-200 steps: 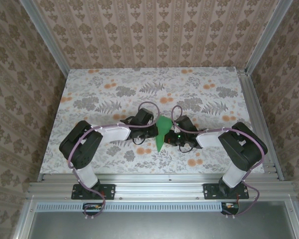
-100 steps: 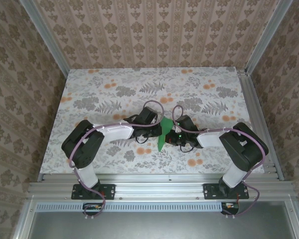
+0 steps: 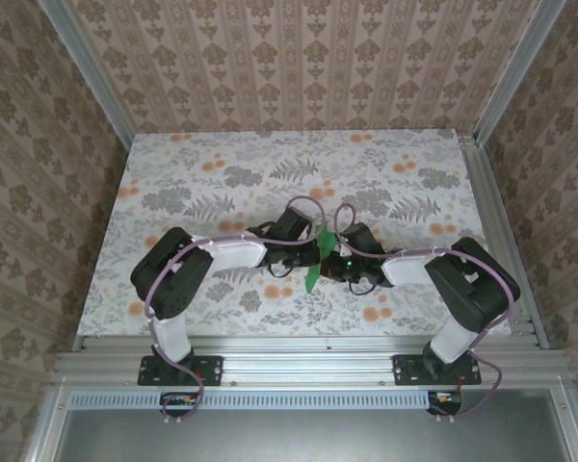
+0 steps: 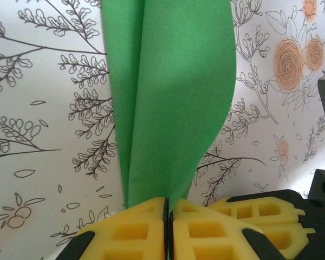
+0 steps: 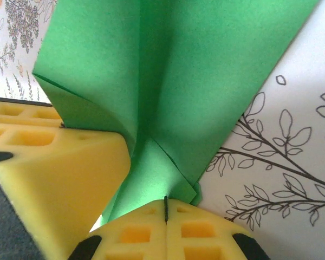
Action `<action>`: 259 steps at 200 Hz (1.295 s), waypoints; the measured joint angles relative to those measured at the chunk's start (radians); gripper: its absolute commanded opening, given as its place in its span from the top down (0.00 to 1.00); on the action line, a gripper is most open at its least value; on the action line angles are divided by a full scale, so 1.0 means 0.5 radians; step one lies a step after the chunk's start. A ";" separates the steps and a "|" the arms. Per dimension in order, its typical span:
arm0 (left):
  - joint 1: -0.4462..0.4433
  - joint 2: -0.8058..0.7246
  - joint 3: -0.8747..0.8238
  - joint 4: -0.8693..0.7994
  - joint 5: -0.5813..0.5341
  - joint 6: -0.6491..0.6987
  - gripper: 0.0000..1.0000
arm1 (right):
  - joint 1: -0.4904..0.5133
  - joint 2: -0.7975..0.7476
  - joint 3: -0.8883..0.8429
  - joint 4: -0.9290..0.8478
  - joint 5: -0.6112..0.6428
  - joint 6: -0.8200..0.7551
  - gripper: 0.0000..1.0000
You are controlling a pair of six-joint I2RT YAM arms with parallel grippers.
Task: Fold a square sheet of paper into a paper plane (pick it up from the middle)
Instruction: Fold the wing for the fifth time at the center of the table.
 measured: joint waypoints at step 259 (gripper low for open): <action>0.023 0.101 0.000 0.124 0.069 -0.014 0.88 | -0.189 -0.065 -0.040 -0.069 -0.082 0.148 0.88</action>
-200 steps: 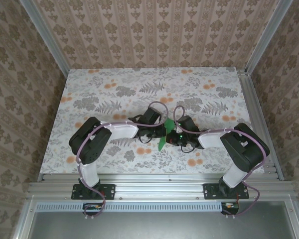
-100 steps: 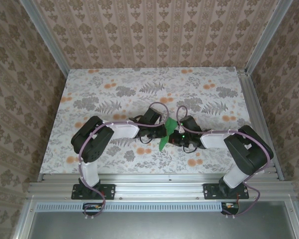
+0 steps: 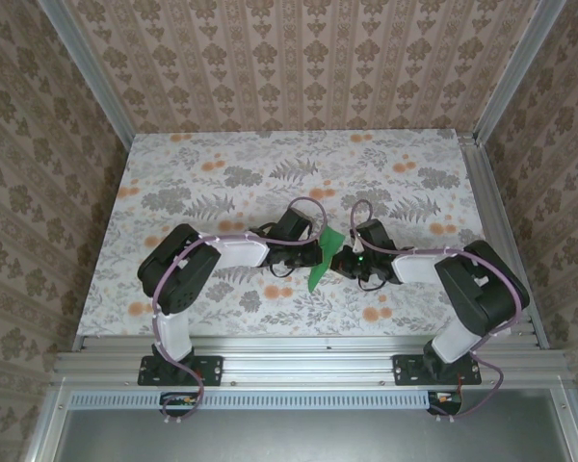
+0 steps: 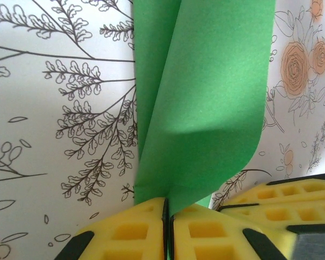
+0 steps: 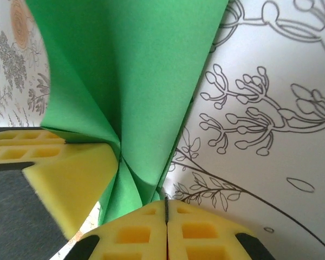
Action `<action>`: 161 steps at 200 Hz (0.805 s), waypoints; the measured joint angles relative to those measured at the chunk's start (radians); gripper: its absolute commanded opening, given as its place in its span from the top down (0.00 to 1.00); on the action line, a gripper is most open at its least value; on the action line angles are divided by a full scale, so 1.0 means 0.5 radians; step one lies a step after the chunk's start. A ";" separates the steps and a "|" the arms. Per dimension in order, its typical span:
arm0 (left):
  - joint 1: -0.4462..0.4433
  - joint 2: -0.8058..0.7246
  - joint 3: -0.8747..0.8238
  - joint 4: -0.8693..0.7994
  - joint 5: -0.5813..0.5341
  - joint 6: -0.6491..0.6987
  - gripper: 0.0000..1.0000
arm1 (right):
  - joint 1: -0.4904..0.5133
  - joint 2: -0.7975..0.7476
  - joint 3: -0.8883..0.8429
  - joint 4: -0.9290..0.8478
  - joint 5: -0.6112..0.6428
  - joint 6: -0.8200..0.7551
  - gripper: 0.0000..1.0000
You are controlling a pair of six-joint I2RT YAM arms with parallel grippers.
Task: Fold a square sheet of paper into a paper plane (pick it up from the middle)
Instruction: Fold the wing for the fifth time at the center of the table.
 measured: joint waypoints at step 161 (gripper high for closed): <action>0.011 0.025 0.011 0.007 0.031 0.001 0.88 | -0.009 -0.028 0.059 -0.026 -0.090 0.039 0.74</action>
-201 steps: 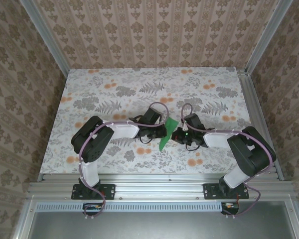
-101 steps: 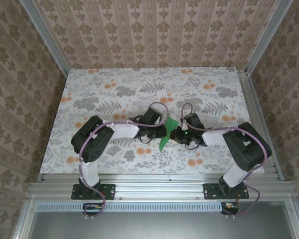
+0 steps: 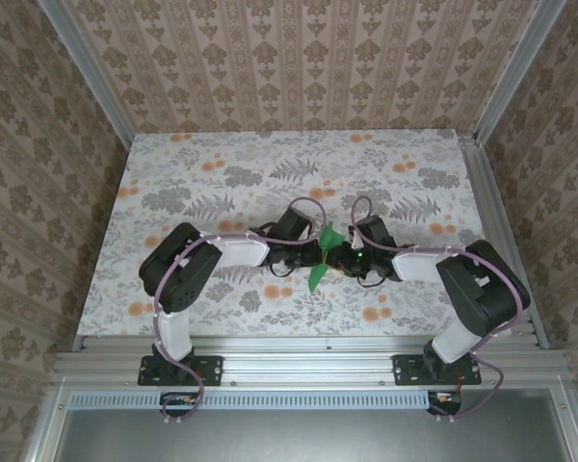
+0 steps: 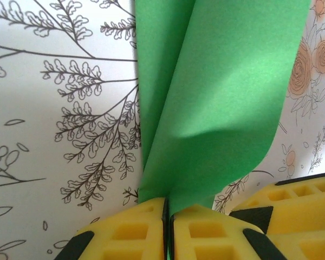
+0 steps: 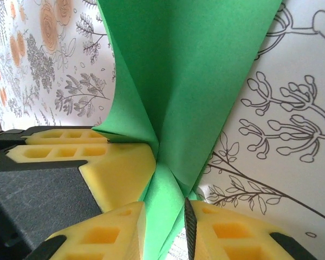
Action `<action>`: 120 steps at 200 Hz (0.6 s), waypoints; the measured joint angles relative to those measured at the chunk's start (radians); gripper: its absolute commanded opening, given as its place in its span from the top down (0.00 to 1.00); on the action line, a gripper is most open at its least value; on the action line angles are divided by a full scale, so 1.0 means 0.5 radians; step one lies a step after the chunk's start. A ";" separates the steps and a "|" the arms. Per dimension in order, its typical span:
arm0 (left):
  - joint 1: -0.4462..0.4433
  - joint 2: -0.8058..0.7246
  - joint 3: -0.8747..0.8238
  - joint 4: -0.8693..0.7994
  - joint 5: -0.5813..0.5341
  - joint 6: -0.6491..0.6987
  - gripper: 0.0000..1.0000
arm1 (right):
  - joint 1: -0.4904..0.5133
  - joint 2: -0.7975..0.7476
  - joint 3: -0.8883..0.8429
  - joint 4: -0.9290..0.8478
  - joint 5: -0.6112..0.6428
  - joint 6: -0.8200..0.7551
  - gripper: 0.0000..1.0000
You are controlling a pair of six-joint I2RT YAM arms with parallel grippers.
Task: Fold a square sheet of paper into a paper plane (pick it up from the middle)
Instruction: Fold the wing for the fifth time at the center of the table.
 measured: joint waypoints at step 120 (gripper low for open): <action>0.002 0.001 0.027 -0.001 0.002 -0.002 0.88 | 0.012 0.136 0.092 -0.112 0.007 -0.091 0.94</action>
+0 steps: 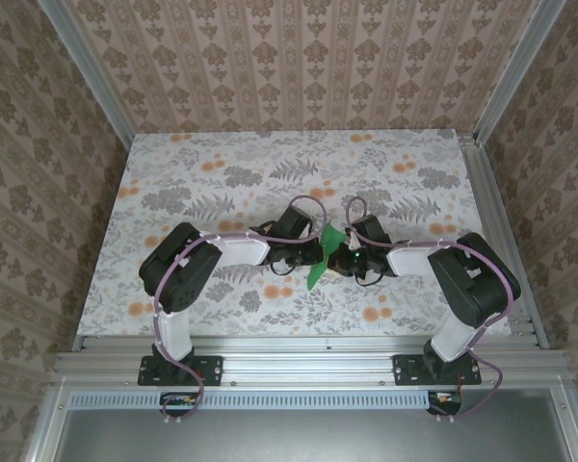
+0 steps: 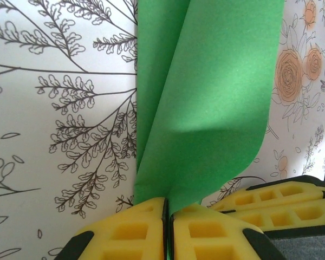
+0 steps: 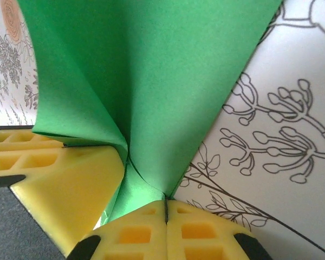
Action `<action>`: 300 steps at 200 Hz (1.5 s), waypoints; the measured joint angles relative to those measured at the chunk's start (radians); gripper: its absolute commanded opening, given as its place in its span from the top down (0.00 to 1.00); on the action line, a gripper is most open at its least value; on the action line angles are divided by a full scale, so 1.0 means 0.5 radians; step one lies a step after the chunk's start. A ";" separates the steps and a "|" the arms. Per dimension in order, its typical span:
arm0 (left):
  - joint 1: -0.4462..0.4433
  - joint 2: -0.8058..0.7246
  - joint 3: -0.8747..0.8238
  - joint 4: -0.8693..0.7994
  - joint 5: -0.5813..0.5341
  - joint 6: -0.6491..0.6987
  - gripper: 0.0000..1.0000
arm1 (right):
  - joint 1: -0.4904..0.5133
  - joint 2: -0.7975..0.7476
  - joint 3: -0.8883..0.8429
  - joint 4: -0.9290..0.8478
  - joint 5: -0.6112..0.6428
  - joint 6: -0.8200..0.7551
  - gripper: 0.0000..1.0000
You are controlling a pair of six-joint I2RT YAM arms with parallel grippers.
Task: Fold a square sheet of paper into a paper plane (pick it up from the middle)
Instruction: Fold the wing for the fifth time at the center of the table.
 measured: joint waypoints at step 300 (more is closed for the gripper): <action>0.024 0.090 0.092 0.095 0.118 -0.027 0.56 | -0.048 -0.122 -0.047 -0.038 0.046 0.017 0.92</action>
